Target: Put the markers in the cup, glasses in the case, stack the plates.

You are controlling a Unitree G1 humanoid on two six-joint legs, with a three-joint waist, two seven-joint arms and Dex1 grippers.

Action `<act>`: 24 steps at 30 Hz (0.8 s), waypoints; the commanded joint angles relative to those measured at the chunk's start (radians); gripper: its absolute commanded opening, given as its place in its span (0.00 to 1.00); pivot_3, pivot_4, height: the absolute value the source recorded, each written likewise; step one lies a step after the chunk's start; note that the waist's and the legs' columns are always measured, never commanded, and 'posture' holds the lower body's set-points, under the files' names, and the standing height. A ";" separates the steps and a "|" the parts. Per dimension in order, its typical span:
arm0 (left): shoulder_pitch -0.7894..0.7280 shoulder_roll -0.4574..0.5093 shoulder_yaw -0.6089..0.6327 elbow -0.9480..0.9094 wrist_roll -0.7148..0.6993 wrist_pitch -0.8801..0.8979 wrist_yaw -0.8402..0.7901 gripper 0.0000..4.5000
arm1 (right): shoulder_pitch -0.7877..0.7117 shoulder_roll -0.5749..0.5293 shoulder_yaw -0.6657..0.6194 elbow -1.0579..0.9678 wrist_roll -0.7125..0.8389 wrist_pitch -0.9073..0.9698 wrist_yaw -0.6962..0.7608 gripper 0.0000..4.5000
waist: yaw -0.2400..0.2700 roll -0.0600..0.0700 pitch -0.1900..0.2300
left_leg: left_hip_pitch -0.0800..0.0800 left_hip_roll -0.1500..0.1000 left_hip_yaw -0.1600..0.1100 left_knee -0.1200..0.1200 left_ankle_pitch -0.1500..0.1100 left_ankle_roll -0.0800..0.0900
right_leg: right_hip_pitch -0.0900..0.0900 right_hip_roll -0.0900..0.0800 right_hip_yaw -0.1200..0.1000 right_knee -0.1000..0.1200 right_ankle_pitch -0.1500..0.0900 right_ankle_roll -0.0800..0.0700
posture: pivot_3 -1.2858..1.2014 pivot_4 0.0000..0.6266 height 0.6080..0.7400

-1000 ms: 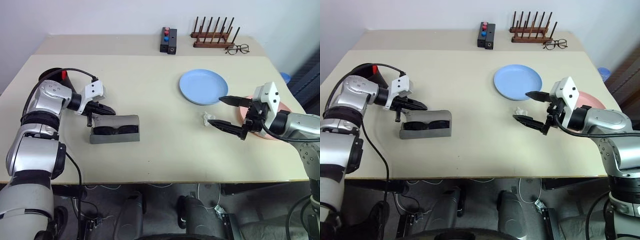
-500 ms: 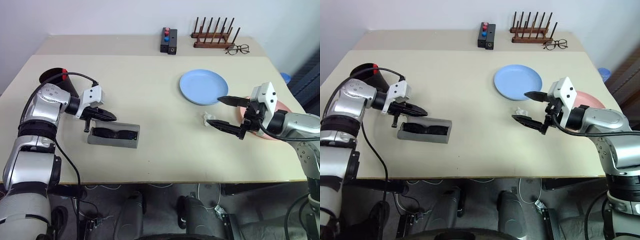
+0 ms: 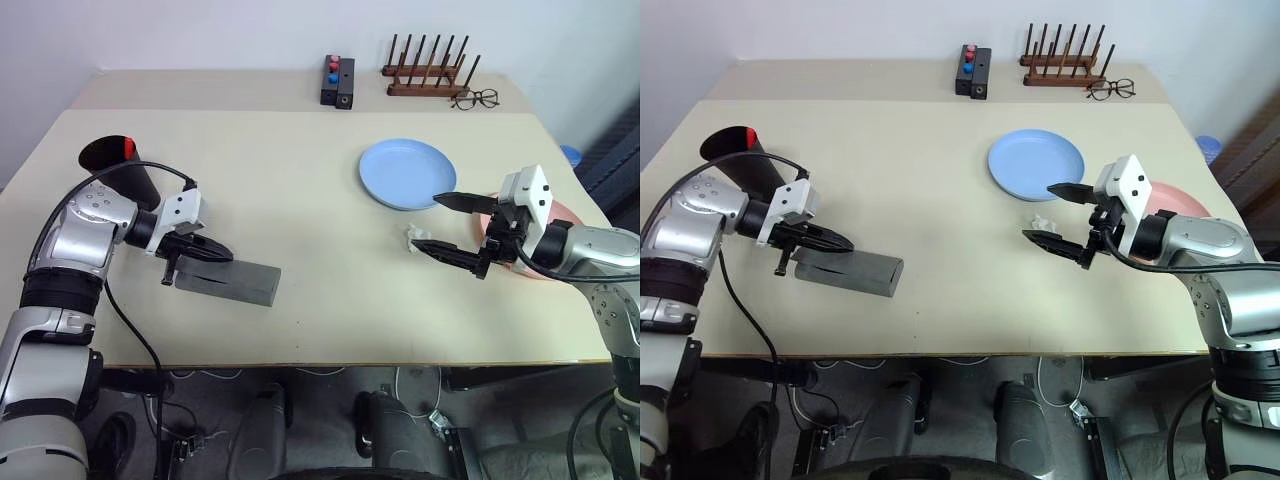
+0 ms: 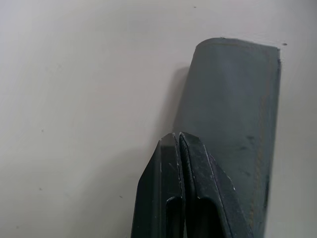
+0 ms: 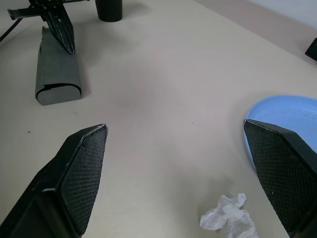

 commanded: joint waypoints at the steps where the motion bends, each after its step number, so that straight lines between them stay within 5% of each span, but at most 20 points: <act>1: 0.028 0.034 0.022 -0.058 -0.031 0.015 -0.003 0.01 | -0.024 0.004 -0.011 -0.005 0.001 -0.019 0.003 1.00 | 0.000 0.000 0.000 | 0.000 0.000 0.000 0.000 0.000 0.000 | 0.000 0.000 0.000 0.000 0.000 0.000 | 0.52 0.24 1.00; 9: 0.100 0.060 0.024 -0.118 -0.076 0.028 -0.004 0.01 | -0.030 0.005 -0.007 -0.001 -0.004 -0.021 0.006 1.00 | -0.001 0.001 0.000 | 0.000 0.000 0.000 0.000 0.000 0.000 | 0.000 0.000 0.000 0.000 0.000 0.000 | 0.52 0.24 1.00; 19: 0.000 0.094 0.010 -0.092 -0.244 0.149 -0.004 0.01 | -0.047 0.006 0.006 0.020 -0.027 -0.032 0.010 1.00 | 0.002 0.000 0.000 | 0.000 0.000 0.000 0.000 0.000 0.000 | 0.000 0.000 0.000 0.000 0.000 -0.001 | 0.52 0.24 1.00; 24: -0.155 0.028 0.114 -0.036 -0.362 0.320 0.027 0.49 | -0.076 0.015 0.015 0.075 -0.101 -0.078 -0.042 1.00 | 0.002 0.000 0.000 | 0.000 0.000 0.000 0.000 0.000 0.000 | 0.000 0.000 0.000 0.000 0.000 0.000 | 0.52 0.24 1.00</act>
